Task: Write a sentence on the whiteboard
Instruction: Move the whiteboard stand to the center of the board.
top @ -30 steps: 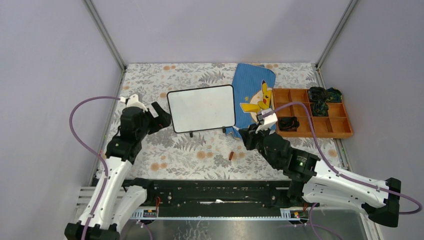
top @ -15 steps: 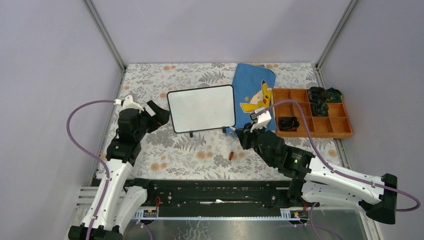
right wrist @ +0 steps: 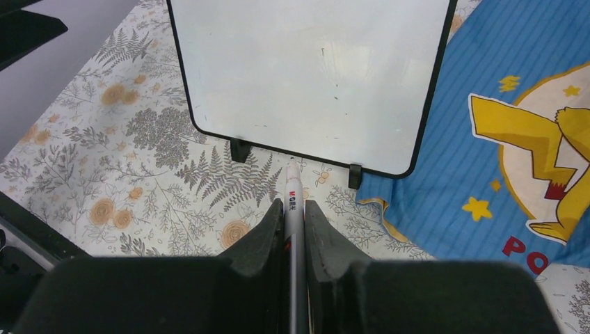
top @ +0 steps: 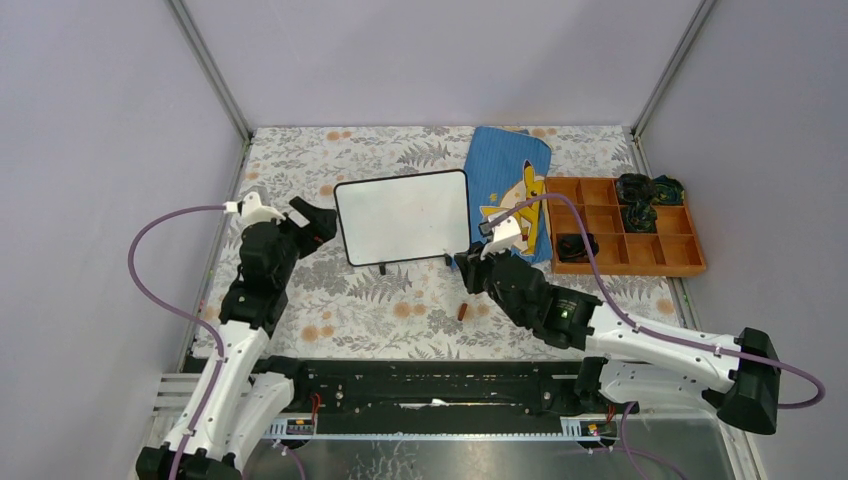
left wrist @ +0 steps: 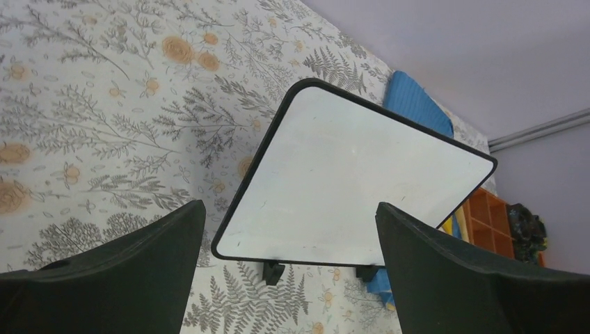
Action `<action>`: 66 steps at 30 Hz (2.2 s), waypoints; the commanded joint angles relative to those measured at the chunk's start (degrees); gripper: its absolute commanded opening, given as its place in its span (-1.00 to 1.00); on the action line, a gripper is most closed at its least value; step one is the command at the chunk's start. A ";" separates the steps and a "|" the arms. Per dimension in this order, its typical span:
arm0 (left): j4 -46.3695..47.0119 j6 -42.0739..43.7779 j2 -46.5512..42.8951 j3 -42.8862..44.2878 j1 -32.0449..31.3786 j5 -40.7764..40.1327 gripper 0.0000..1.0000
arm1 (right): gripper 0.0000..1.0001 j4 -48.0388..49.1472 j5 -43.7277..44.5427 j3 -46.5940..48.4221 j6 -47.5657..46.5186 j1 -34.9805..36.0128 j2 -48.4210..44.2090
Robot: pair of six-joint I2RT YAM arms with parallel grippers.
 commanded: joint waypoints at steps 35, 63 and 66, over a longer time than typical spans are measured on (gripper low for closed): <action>2.28 0.90 6.43 -8.29 -13.17 6.34 0.66 | -1.00 4.26 -3.99 -1.02 -5.99 -0.24 -4.49; 8.37 -4.06 39.61 0.56 -32.67 -26.00 0.08 | -1.00 -4.59 0.72 -2.49 -5.05 -0.27 -13.56; 9.98 -3.45 41.16 0.95 -32.72 -26.64 0.05 | -1.00 -4.50 1.02 -2.98 -5.17 -0.25 -13.87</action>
